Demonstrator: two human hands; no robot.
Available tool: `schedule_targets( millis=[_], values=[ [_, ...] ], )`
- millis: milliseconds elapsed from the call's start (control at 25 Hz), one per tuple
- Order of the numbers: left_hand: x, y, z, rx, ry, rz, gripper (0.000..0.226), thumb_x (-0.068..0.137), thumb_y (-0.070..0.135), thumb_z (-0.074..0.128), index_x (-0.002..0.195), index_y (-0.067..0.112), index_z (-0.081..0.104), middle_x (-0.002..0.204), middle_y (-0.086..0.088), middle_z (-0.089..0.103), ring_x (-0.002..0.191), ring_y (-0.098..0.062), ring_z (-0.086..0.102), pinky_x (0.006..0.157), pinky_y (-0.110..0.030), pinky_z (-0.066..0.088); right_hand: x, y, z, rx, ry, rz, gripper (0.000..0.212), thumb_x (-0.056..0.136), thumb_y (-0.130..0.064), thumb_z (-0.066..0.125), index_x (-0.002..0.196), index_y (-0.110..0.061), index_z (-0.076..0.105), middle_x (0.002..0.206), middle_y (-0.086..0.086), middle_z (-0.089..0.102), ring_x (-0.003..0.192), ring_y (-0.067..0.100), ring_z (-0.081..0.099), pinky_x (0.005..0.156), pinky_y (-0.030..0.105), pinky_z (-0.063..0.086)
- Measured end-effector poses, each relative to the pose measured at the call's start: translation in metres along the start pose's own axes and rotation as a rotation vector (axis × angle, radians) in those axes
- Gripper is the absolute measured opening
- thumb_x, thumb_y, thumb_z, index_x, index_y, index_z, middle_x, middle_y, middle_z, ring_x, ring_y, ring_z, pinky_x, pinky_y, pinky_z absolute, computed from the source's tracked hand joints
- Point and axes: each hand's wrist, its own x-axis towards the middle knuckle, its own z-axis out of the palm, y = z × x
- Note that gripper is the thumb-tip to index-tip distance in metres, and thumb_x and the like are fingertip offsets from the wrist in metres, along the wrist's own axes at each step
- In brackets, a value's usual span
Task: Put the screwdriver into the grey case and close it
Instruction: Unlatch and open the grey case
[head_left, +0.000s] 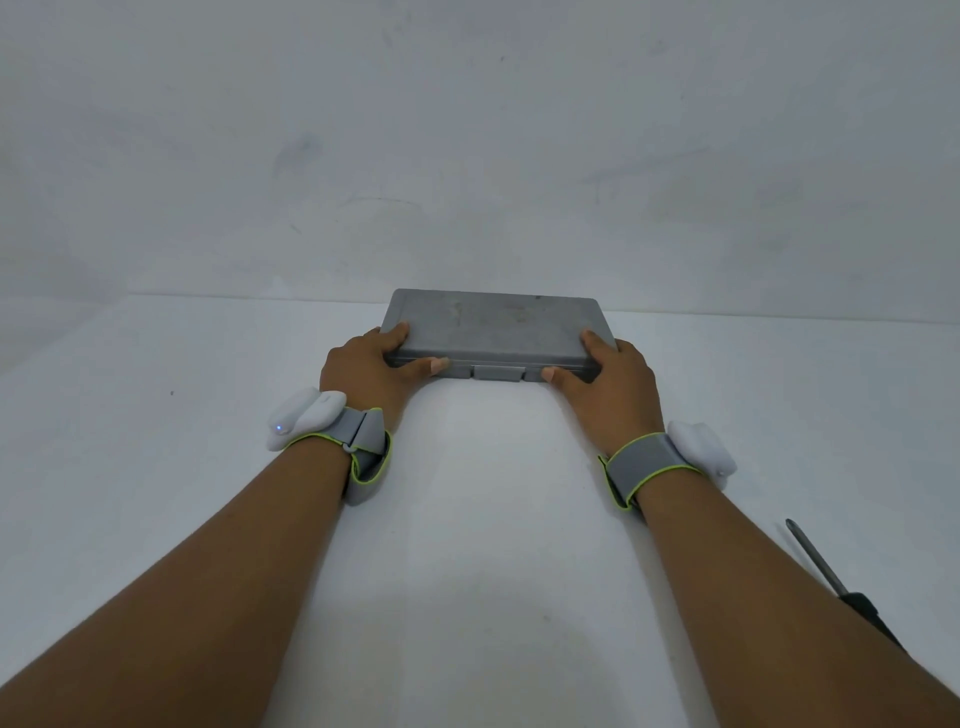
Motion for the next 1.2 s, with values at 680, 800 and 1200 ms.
schedule_targets(
  millis=[680, 800, 1200],
  values=[
    [-0.049, 0.008, -0.030, 0.044, -0.091, -0.017, 0.066, 0.078, 0.051, 0.067, 0.135, 0.025, 0.046, 0.138, -0.006, 0.053, 0.126, -0.026, 0.048, 0.105, -0.031, 0.036, -0.043, -0.001, -0.017, -0.036, -0.030, 0.013, 0.063, 0.081, -0.044, 0.065, 0.136, -0.021, 0.043, 0.126, 0.013, 0.050, 0.117, 0.030, 0.049, 0.091, 0.034, 0.043],
    [-0.064, 0.007, -0.037, 0.037, -0.089, -0.025, 0.066, 0.077, 0.051, 0.067, 0.135, 0.026, 0.046, 0.141, -0.005, 0.051, 0.127, -0.026, 0.048, 0.106, -0.032, 0.036, -0.059, -0.002, -0.022, -0.035, -0.027, 0.008, 0.064, 0.081, -0.045, 0.065, 0.136, -0.022, 0.044, 0.125, 0.012, 0.051, 0.115, 0.029, 0.050, 0.089, 0.032, 0.042],
    [-0.114, 0.003, -0.058, 0.059, -0.126, -0.022, 0.068, 0.077, 0.055, 0.065, 0.136, 0.027, 0.043, 0.145, -0.006, 0.046, 0.129, -0.027, 0.046, 0.109, -0.036, 0.038, -0.110, -0.005, -0.043, -0.017, -0.038, -0.004, 0.064, 0.082, -0.043, 0.065, 0.137, -0.021, 0.042, 0.129, 0.012, 0.049, 0.119, 0.029, 0.047, 0.095, 0.034, 0.042]
  ],
)
